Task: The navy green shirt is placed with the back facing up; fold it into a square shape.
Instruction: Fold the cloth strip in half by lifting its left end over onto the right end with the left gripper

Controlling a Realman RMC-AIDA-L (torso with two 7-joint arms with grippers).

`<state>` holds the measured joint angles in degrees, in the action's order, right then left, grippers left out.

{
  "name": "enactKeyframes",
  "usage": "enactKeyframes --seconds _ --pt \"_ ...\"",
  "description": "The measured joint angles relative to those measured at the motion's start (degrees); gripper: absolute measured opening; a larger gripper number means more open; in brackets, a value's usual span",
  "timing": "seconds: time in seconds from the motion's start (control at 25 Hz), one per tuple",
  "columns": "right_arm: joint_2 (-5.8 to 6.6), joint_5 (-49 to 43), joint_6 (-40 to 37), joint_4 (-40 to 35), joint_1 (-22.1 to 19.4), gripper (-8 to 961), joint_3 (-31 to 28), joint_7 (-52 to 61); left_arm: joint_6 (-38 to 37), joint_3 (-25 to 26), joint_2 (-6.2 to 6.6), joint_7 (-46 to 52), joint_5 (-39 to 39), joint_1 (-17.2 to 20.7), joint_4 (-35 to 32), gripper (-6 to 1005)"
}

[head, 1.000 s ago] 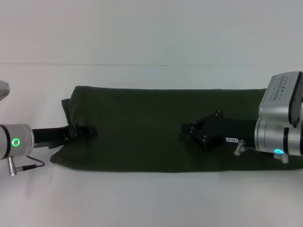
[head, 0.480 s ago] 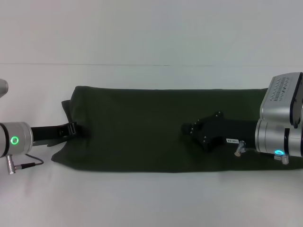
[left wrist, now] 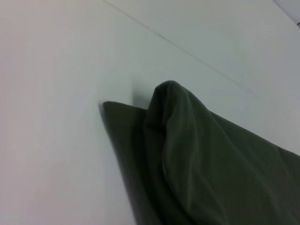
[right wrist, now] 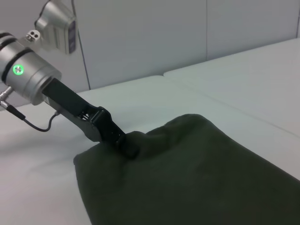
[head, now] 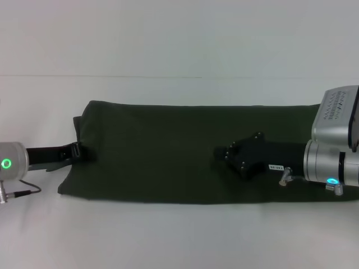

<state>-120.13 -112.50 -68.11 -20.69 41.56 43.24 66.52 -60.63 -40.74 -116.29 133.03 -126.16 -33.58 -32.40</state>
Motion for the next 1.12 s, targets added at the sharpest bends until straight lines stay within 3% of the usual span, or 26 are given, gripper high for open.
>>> enactKeyframes --seconds 0.4,0.64,0.92,1.12 --pt "0.18 1.4 -2.3 -2.0 -1.8 0 -0.1 0.8 -2.9 3.3 3.96 0.3 -0.6 2.0 -1.1 58" --pt "0.18 1.5 -2.5 -2.1 -1.9 0 0.2 1.0 -4.2 9.4 5.59 0.6 -8.1 1.5 -2.1 58" --pt "0.06 1.5 -2.3 -2.1 -1.9 0 0.3 1.1 -5.3 9.9 5.69 2.6 -9.0 0.5 -2.8 58" --pt "0.07 1.5 -2.3 -2.1 -2.2 0 0.2 1.1 -10.6 9.9 5.47 6.6 -8.5 -1.1 -4.1 58"
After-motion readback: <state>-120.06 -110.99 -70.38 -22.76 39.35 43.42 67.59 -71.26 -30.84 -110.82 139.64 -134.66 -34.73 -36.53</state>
